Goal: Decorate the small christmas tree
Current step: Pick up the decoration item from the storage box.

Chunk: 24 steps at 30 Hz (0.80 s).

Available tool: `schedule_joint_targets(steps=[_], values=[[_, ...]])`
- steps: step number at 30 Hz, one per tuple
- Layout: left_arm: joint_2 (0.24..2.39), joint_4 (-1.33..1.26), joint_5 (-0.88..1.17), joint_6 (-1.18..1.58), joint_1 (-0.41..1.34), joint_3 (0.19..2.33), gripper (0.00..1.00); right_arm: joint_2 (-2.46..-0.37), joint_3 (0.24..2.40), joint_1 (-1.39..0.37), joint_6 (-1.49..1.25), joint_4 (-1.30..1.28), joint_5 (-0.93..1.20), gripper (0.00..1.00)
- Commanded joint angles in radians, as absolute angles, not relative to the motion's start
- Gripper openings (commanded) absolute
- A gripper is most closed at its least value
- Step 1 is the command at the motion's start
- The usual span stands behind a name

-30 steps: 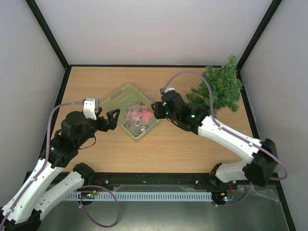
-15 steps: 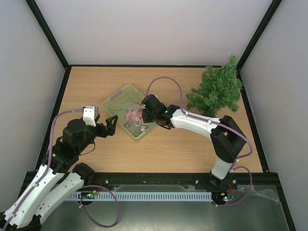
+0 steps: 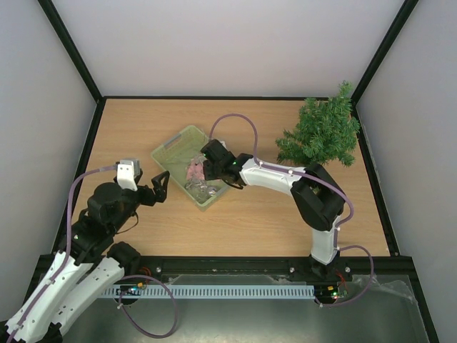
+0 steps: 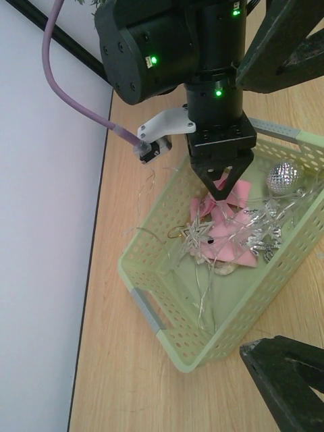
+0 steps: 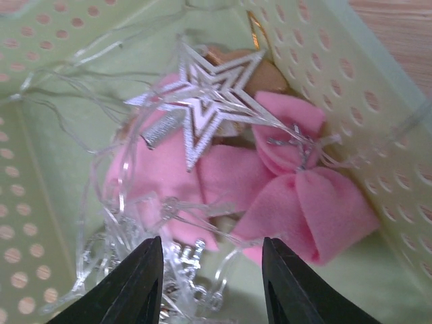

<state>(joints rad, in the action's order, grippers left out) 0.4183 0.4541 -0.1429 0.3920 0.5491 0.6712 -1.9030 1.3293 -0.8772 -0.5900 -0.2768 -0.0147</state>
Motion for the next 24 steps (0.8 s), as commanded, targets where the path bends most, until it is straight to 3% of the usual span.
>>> schedule_joint_targets(steps=[1,24], values=[[0.415,0.427,-0.157,0.382,0.544,0.656,1.0,-1.912,1.357,-0.881,-0.614,-0.184,0.028,0.41],[0.42,0.427,-0.161,0.381,0.544,0.653,1.0,-2.029,1.398,-0.896,-0.699,-0.135,0.046,0.38]])
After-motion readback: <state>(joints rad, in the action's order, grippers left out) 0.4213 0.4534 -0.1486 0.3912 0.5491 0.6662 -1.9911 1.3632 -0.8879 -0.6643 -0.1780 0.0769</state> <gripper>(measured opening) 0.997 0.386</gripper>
